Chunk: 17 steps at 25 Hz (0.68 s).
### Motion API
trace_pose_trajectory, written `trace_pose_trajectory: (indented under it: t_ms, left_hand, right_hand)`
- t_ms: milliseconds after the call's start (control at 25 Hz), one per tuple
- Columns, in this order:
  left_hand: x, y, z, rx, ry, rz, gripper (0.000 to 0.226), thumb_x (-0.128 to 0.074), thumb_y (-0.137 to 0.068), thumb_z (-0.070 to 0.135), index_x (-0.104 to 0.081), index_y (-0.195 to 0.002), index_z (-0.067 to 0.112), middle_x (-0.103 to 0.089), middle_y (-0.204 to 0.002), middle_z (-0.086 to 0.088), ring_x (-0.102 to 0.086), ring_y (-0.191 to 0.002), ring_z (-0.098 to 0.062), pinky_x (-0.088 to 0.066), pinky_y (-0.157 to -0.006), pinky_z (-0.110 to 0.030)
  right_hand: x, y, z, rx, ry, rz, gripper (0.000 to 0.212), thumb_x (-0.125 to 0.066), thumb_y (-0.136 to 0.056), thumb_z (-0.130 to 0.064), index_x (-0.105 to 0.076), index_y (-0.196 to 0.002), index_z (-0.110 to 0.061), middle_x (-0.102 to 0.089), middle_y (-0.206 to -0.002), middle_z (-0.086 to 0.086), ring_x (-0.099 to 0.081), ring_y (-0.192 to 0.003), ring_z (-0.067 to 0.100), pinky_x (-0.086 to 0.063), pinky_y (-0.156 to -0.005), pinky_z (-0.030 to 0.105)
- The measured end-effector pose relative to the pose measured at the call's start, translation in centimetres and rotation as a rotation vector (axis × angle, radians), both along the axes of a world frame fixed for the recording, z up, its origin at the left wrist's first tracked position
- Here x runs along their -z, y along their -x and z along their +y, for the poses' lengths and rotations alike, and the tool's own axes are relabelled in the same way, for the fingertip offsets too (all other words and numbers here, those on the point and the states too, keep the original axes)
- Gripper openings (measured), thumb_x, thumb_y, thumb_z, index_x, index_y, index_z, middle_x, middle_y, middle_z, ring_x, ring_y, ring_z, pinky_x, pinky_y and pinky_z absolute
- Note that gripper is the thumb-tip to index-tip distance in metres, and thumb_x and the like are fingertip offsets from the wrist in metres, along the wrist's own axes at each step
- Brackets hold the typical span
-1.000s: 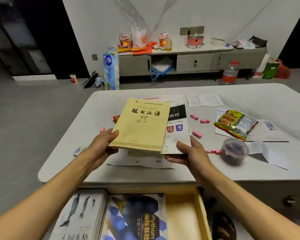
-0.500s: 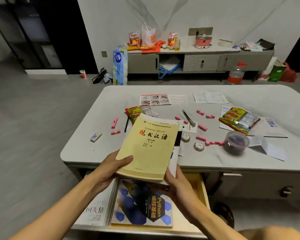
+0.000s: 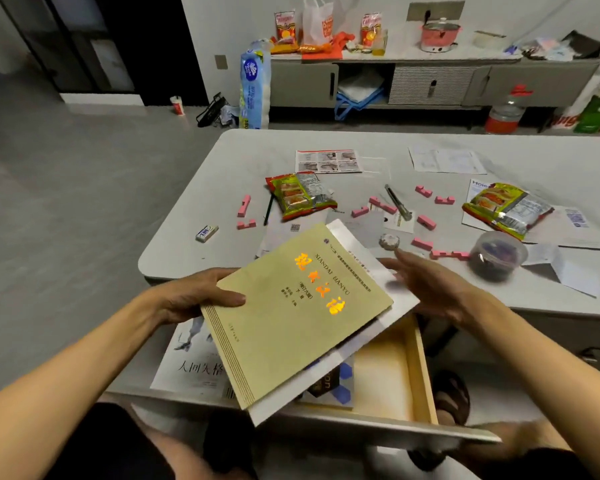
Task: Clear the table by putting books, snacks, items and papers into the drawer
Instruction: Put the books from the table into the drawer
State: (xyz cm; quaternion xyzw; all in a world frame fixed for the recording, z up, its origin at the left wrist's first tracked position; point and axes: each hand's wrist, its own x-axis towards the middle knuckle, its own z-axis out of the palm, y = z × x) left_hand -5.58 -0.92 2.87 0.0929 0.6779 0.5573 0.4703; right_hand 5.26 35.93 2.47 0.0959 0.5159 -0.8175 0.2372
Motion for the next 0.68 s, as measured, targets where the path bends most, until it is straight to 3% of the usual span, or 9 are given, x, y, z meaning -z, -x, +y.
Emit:
trace_pose_trajectory:
  t_ms: [80,200,360,440,520,600,680]
  left_hand:
    - [0.5,0.2,0.6,0.104,0.110,0.017,0.043,-0.070,-0.081,0.004,-0.063,-0.123,0.012,-0.072,-0.110,-0.019,-0.074,-0.087,-0.031,-0.061,-0.071,-0.034]
    - [1.7,0.5,1.3,0.150,0.232,0.076,0.038,-0.075,-0.082,0.015,-0.066,-0.119,0.015,-0.073,-0.109,-0.019,-0.073,-0.091,-0.031,-0.060,-0.077,-0.036]
    - [4.8,-0.8,0.6,-0.223,0.235,-0.062,0.032,-0.074,-0.081,0.027,-0.070,-0.108,0.008,-0.072,-0.096,-0.014,-0.071,-0.077,-0.025,-0.061,-0.066,-0.036]
    - [6.9,-2.2,0.3,-0.311,0.233,-0.167,0.033,-0.068,-0.088,0.022,-0.068,-0.115,0.003,-0.071,-0.109,-0.018,-0.069,-0.093,-0.037,-0.062,-0.076,-0.040]
    - [8.8,-3.3,0.8,-0.343,0.263,-0.187,0.033,-0.068,-0.089,0.018,-0.067,-0.116,0.000,-0.070,-0.115,-0.021,-0.070,-0.097,-0.037,-0.059,-0.084,-0.040]
    - [10.1,-3.9,1.8,-0.371,0.340,-0.059,0.027,-0.067,-0.089,0.019,-0.068,-0.110,0.002,-0.072,-0.111,-0.018,-0.071,-0.089,-0.027,-0.058,-0.086,-0.035]
    - [11.6,-3.4,1.8,-0.335,0.650,0.310,0.032,-0.065,-0.089,0.026,-0.064,-0.116,0.008,-0.068,-0.118,-0.012,-0.063,-0.108,-0.026,-0.048,-0.089,-0.035]
  right_hand:
    - [1.6,-0.2,-1.5,-0.149,-0.200,-0.065,0.047,-0.068,-0.085,-0.024,-0.057,-0.126,-0.006,-0.072,-0.115,0.014,-0.073,-0.096,0.028,-0.061,-0.075,0.036]
    - [5.6,-1.8,-3.6,-0.108,-0.247,-0.145,0.040,-0.062,-0.091,-0.012,-0.056,-0.130,-0.003,-0.071,-0.117,0.017,-0.072,-0.100,0.031,-0.060,-0.083,0.040]
    - [10.1,-5.3,-3.7,0.054,-0.037,-0.304,0.048,-0.066,-0.087,-0.010,-0.052,-0.133,-0.009,-0.066,-0.124,0.023,-0.068,-0.107,0.040,-0.061,-0.080,0.048]
    - [11.7,-6.5,-3.2,0.103,-0.052,-0.393,0.055,-0.072,-0.080,-0.013,-0.054,-0.131,-0.010,-0.067,-0.122,0.022,-0.065,-0.112,0.042,-0.056,-0.087,0.052]
    - [12.9,-7.1,-3.0,0.133,-0.098,-0.436,0.058,-0.074,-0.077,-0.015,-0.055,-0.131,-0.009,-0.068,-0.121,0.021,-0.065,-0.112,0.041,-0.055,-0.089,0.052]
    - [13.7,-7.2,-3.3,0.178,-0.132,-0.439,0.049,-0.072,-0.081,-0.012,-0.058,-0.127,-0.009,-0.071,-0.115,0.019,-0.070,-0.103,0.037,-0.060,-0.082,0.046]
    - [14.6,-6.2,-4.2,0.264,-0.140,-0.420,0.032,-0.067,-0.088,-0.009,-0.061,-0.119,-0.012,-0.074,-0.108,0.016,-0.074,-0.093,0.033,-0.062,-0.067,0.038]
